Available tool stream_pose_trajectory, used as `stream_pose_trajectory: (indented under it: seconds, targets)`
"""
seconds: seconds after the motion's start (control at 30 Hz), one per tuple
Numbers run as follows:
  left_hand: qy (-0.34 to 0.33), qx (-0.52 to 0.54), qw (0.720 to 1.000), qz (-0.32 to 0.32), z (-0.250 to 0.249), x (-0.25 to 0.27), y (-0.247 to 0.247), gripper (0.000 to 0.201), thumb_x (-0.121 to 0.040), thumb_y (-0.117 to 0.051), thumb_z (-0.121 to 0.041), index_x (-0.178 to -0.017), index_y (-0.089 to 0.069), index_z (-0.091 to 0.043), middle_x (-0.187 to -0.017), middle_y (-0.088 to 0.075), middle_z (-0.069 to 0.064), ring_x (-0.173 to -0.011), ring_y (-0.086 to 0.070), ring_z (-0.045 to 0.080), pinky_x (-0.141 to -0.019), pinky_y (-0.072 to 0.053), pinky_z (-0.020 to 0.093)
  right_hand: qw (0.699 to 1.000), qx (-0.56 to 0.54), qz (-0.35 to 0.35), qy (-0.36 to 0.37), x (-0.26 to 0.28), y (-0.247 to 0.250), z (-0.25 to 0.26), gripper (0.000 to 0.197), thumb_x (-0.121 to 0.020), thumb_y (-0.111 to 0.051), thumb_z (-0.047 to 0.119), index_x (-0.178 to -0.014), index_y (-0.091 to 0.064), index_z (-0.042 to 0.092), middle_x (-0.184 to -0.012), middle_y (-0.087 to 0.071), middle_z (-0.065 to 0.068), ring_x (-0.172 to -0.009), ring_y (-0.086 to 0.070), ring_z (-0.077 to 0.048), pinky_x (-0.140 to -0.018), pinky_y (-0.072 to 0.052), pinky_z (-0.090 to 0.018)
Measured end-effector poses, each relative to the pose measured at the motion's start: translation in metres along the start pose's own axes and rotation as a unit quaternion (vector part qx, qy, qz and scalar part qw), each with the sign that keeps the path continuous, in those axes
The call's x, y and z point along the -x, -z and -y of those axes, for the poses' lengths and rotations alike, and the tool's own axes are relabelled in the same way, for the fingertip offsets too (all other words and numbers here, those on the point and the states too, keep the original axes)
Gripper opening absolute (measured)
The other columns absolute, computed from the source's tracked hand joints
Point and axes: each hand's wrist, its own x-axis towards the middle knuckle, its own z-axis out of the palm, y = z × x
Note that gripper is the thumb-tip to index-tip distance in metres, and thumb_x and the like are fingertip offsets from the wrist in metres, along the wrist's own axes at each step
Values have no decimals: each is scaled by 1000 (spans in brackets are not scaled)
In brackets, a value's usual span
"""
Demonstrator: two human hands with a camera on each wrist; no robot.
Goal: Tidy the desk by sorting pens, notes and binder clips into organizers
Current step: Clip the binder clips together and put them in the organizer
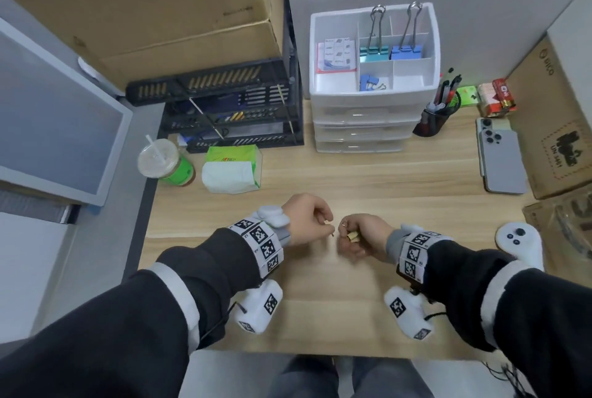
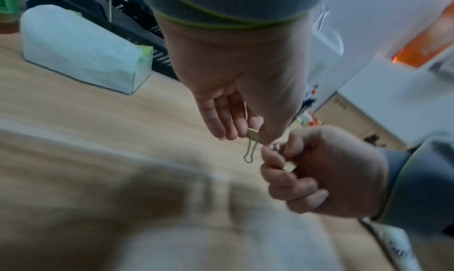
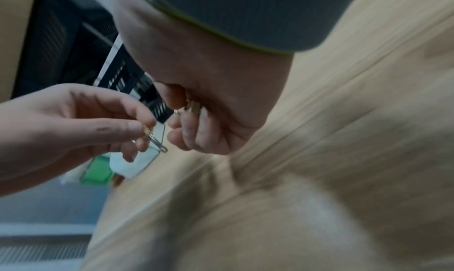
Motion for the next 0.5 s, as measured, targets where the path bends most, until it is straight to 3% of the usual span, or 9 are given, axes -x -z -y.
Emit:
stream_pose_trajectory:
  seconds: [0.07, 0.17, 0.23, 0.33, 0.43, 0.5]
  targets:
    - [-22, 16, 1000, -8, -21, -2, 13, 12, -75, -83, -19, -84, -75, -17, -65, -62, -11, -57, -56, -1, -59, -45, 11, 998, -61, 27, -15, 6, 3, 15, 20, -87, -37, 16, -77, -54, 12, -64, -54, -6, -48, -44, -17, -44, -33, -20]
    - [-57, 27, 998, 2, -48, -6, 27, 15, -71, -83, -11, -85, -77, -14, -70, -72, 0, -63, -66, 8, -63, -53, 19, 990, -120, 72, -8, 16, 5, 34, 34, -95, -40, 38, -79, -60, 15, -66, -56, -6, -52, -51, -17, -48, -46, -23]
    - [-80, -5, 997, 0, -62, -10, 34, 14, -72, -83, -13, -84, -77, -15, -69, -71, -2, -64, -67, 9, -63, -52, 20, 989, -127, 81, 4, 22, 2, 49, 34, -95, -44, 37, -73, -60, 17, -60, -54, -4, -50, -52, -15, -46, -44, -21]
    - [-115, -112, 986, -45, -87, -20, 51, 17, -70, -83, -30, -82, -74, -23, -73, -67, -9, -68, -60, 7, -66, -48, 24, 982, -173, 77, 20, 35, 8, 76, 26, -96, -50, 27, -74, -56, 15, -54, -50, 2, -44, -47, -10, -38, -35, -16]
    - [-146, -117, 976, -114, -105, -34, 72, 19, -74, -78, -38, -82, -73, -21, -81, -60, -8, -77, -56, 12, -73, -50, 34, 961, -269, 48, 50, 44, 18, 107, 26, -102, -50, 24, -78, -54, 13, -52, -46, 4, -36, -39, -4, -30, -26, -13]
    - [-152, -127, 968, -154, -111, -45, 90, 20, -81, -72, -40, -84, -67, -21, -85, -55, -7, -80, -54, 14, -73, -47, 33, 953, -290, 17, 88, 49, 25, 131, 24, -103, -47, 19, -82, -53, 11, -58, -48, 1, -35, -38, -4, -29, -24, -13]
